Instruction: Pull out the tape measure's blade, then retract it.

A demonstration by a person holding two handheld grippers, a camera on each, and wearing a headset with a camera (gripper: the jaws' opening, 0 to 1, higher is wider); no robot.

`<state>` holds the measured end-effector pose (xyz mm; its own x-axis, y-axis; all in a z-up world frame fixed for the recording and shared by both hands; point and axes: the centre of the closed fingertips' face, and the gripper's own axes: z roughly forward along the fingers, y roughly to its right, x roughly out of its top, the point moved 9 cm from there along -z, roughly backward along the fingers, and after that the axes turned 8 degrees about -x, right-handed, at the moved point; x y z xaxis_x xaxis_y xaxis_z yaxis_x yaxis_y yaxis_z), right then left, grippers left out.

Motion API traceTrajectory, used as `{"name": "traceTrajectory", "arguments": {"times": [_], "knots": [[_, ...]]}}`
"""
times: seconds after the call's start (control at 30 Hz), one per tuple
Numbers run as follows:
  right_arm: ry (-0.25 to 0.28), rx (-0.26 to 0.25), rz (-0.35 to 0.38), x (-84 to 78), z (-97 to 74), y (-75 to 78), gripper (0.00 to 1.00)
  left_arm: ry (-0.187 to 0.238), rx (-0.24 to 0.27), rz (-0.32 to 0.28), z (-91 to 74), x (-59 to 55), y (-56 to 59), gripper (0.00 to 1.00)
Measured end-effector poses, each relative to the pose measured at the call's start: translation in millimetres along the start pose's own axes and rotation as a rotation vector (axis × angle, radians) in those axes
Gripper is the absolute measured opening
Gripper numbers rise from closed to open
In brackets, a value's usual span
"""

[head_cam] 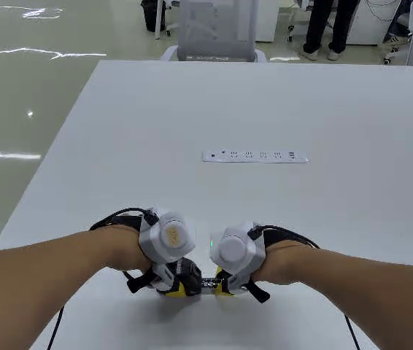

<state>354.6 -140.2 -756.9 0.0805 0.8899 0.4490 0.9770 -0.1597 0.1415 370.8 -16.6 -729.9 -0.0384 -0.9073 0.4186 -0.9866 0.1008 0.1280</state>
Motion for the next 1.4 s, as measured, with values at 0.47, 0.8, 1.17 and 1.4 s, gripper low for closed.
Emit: {"name": "traceTrajectory", "arguments": {"times": [0.47, 0.8, 1.17, 1.4], "knots": [[-0.008, 0.0, -0.007, -9.0, -4.3, 0.2, 0.12, 0.002, 0.003, 0.003, 0.6, 0.1, 0.2, 0.35], [-0.013, -0.004, -0.007, -13.2, -7.5, 0.9, 0.12, 0.012, 0.009, -0.002, 1.0, 0.3, 0.7, 0.35], [-0.019, -0.004, -0.014, -19.3, -10.1, 2.0, 0.12, 0.011, 0.012, 0.002, 1.1, -0.1, 0.6, 0.34], [-0.023, -0.003, -0.008, -23.7, -13.0, 2.5, 0.12, 0.012, 0.011, 0.001, 1.3, 0.3, 0.9, 0.35]]}}
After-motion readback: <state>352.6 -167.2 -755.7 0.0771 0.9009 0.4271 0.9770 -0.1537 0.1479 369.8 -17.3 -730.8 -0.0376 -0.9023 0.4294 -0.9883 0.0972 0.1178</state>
